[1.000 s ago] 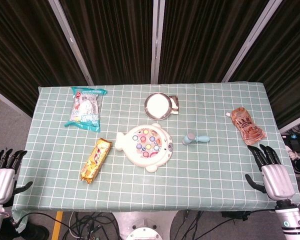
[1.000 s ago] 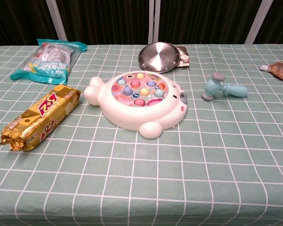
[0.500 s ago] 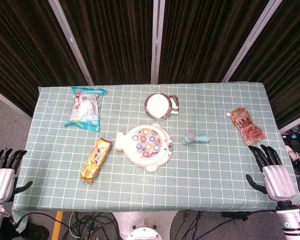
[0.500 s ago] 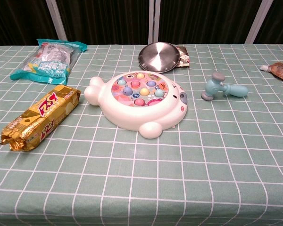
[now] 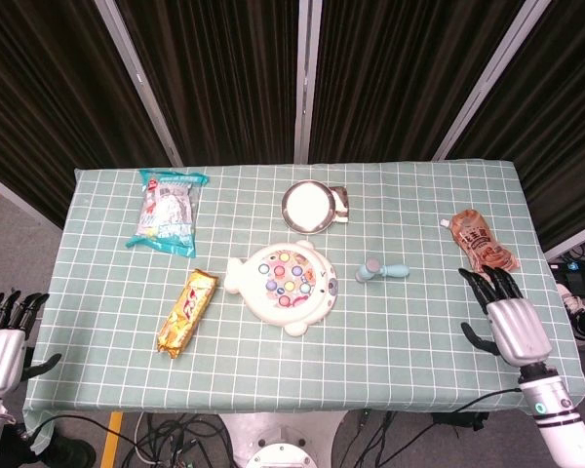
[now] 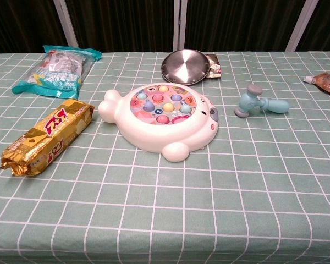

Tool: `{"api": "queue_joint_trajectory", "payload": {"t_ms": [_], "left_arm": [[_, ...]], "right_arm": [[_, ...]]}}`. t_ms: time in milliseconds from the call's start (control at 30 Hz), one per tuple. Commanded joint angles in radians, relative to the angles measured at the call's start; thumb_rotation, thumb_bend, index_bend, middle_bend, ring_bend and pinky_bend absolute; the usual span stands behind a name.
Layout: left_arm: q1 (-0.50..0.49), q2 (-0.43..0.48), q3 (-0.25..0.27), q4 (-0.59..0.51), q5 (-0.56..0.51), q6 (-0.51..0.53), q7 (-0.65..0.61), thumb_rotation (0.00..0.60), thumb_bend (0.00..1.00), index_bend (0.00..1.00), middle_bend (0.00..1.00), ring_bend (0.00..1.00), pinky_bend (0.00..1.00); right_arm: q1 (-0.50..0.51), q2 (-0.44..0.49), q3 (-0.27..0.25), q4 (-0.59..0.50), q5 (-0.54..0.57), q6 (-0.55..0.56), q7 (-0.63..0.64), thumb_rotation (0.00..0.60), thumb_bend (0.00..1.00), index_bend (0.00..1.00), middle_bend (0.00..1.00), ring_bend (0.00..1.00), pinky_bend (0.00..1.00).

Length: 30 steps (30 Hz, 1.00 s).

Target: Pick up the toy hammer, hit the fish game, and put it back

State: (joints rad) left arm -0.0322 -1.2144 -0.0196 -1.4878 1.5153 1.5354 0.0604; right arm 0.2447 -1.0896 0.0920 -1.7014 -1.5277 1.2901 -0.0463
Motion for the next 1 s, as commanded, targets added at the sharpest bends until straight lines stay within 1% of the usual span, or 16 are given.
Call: {"api": "queue_joint_trajectory", "payload": {"t_ms": [33,167,300,533,667,900,1000], "left_arm": [[-0.005,0.002,0.000,-0.005,0.007,-0.002,0.003,0.600,0.00,0.13,0.14,0.05,0.02],[-0.002,0.005,0.003,-0.015,0.015,0.007,0.013,0.600,0.00,0.13,0.14,0.05,0.02],[-0.001,0.008,0.004,-0.024,0.010,0.002,0.020,0.600,0.00,0.13,0.14,0.05,0.02],[-0.002,0.010,0.005,-0.021,0.004,-0.006,0.012,0.600,0.00,0.13,0.14,0.05,0.02],[0.001,0.011,0.006,-0.016,0.002,-0.005,0.005,0.600,0.00,0.13,0.14,0.05,0.02],[0.008,0.007,0.007,-0.006,-0.003,0.000,-0.002,0.600,0.00,0.13,0.14,0.05,0.02],[0.008,0.005,0.008,-0.003,0.001,0.001,-0.002,0.600,0.00,0.13,0.14,0.05,0.02]], "right_arm": [[0.070,-0.041,0.036,0.038,0.034,-0.083,-0.020,0.600,0.27,0.15,0.23,0.04,0.05],[0.159,-0.093,0.063,0.098,0.078,-0.202,-0.033,0.600,0.27,0.18,0.27,0.09,0.10],[0.254,-0.161,0.090,0.171,0.133,-0.321,-0.058,0.600,0.27,0.19,0.28,0.09,0.11],[0.379,-0.288,0.120,0.314,0.215,-0.462,-0.070,0.600,0.27,0.25,0.30,0.10,0.12],[0.421,-0.341,0.124,0.382,0.245,-0.502,-0.068,0.600,0.27,0.28,0.32,0.11,0.13],[0.448,-0.394,0.115,0.462,0.275,-0.522,-0.046,0.600,0.28,0.31,0.34,0.13,0.15],[0.453,-0.417,0.110,0.494,0.278,-0.525,-0.030,0.600,0.29,0.35,0.37,0.17,0.21]]}}
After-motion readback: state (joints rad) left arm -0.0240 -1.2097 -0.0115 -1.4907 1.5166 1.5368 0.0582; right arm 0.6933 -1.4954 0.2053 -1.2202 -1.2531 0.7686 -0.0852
